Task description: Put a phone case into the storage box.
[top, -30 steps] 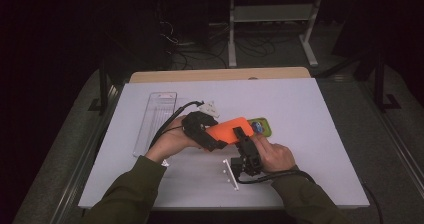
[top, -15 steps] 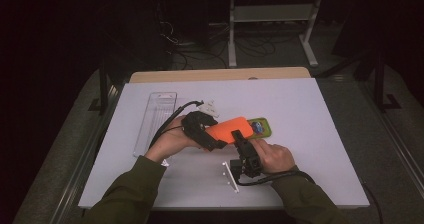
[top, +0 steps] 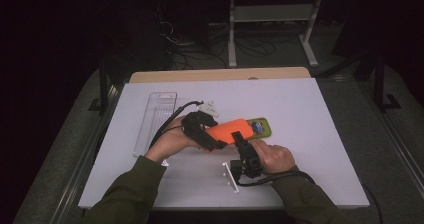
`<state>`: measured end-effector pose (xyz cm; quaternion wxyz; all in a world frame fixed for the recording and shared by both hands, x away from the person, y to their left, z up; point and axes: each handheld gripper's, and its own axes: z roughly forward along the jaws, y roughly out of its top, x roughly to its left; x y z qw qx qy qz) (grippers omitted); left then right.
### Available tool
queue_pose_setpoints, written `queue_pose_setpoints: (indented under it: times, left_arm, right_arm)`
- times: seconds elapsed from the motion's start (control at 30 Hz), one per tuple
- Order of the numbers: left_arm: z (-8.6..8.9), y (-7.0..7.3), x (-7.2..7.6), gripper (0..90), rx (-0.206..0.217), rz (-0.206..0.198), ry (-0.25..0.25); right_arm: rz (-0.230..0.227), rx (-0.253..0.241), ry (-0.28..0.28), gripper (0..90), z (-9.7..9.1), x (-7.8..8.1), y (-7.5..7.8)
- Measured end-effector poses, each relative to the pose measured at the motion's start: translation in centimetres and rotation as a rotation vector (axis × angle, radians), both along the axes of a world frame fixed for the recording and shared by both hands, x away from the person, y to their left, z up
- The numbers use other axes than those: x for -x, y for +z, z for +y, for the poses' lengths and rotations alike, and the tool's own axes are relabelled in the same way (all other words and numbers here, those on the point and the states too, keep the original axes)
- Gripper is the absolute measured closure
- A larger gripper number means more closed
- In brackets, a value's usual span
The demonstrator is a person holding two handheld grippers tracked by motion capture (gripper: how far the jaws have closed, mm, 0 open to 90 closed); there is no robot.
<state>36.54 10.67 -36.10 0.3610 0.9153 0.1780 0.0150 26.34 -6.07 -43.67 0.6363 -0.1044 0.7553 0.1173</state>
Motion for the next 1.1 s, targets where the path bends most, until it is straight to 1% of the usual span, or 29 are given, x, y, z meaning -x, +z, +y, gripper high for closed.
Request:
queue_pose_setpoints:
  times: [0.1, 0.2, 0.27, 0.3, 0.33, 0.37, 0.4, 0.43, 0.47, 0.5, 0.53, 0.57, 0.67, 0.73, 0.8, 0.83, 0.97, 1.03, 1.07, 1.1]
  left_arm:
    - [0.0, 0.0, 0.0, 15.9, 0.011, 0.007, 0.001]
    - [0.1, 0.0, -0.1, 15.6, 0.020, 0.010, -0.006]
    - [0.2, 0.0, -0.1, 15.3, 0.037, 0.026, -0.002]
    - [0.3, 0.0, -0.1, 15.1, 0.046, 0.027, -0.003]
    - [0.4, 0.0, -0.1, 14.9, 0.061, 0.024, -0.004]
    - [0.5, 0.1, -0.1, 14.8, 0.066, 0.017, -0.010]
    - [0.5, 0.2, -0.1, 14.6, 0.066, 0.013, -0.009]
    - [0.6, 0.2, -0.1, 13.2, 0.070, 0.007, -0.004]
    - [0.6, 0.3, 0.0, 12.7, 0.077, 0.011, -0.001]
    - [0.7, 0.4, 0.0, 12.1, 0.080, 0.018, -0.005]
    - [0.8, 0.4, 0.0, 10.8, 0.093, 0.019, -0.005]
    - [0.9, 0.5, 0.0, 9.4, 0.093, 0.012, -0.007]
    - [1.1, 0.6, -0.1, 5.6, 0.112, 0.025, 0.005]
    - [1.4, 0.6, -0.1, 2.4, 0.119, 0.035, 0.011]
    - [1.6, 0.6, -0.2, 0.0, 0.120, 0.034, 0.010]
    - [1.7, 0.6, -0.2, 0.0, 0.117, 0.041, 0.014]
    - [2.1, 0.7, -0.1, 0.0, 0.120, 0.041, 0.015]
    - [2.3, 0.7, -0.1, 0.0, 0.116, 0.029, 0.016]
    - [2.4, 0.7, 0.0, 0.0, 0.118, 0.039, 0.031]
    - [2.6, 0.8, 0.0, 0.0, 0.117, 0.033, 0.035]
  right_arm:
    - [-0.011, -0.005, -0.001, 80.3, 0.0, 0.0, 0.0]
    - [-0.004, -0.011, -0.004, 80.8, -0.1, 0.1, 0.1]
    - [-0.006, -0.016, -0.003, 81.2, -0.2, 0.1, 0.1]
    - [-0.008, -0.023, -0.003, 81.4, -0.2, 0.1, 0.2]
    - [-0.011, -0.026, -0.004, 81.6, -0.2, 0.2, 0.2]
    - [-0.010, -0.029, -0.003, 82.1, -0.3, 0.2, 0.3]
    - [0.000, -0.031, -0.003, 82.3, -0.3, 0.1, 0.4]
    - [-0.001, -0.034, -0.007, 82.2, -0.3, 0.1, 0.3]
    - [0.009, -0.036, -0.009, 82.2, -0.4, 0.1, 0.3]
    - [0.009, -0.038, -0.015, 82.2, -0.4, 0.0, 0.2]
    - [0.014, -0.039, -0.017, 82.2, -0.4, 0.0, 0.3]
    - [0.016, -0.038, -0.020, 82.1, -0.4, -0.1, 0.3]
    - [0.028, -0.046, -0.024, 82.1, -0.4, -0.2, 0.3]
    - [0.041, -0.046, -0.027, 82.1, -0.4, -0.3, 0.3]
    - [0.049, -0.049, -0.034, 82.1, -0.5, -0.4, 0.3]
    - [0.055, -0.055, -0.039, 82.1, -0.5, -0.4, 0.3]
    - [0.073, -0.082, -0.061, 82.0, -0.7, -0.8, 0.4]
    - [0.089, -0.095, -0.072, 81.9, -0.9, -0.9, 0.5]
    - [0.096, -0.100, -0.078, 81.9, -1.0, -1.0, 0.5]
    - [0.103, -0.108, -0.082, 81.9, -1.1, -1.1, 0.5]
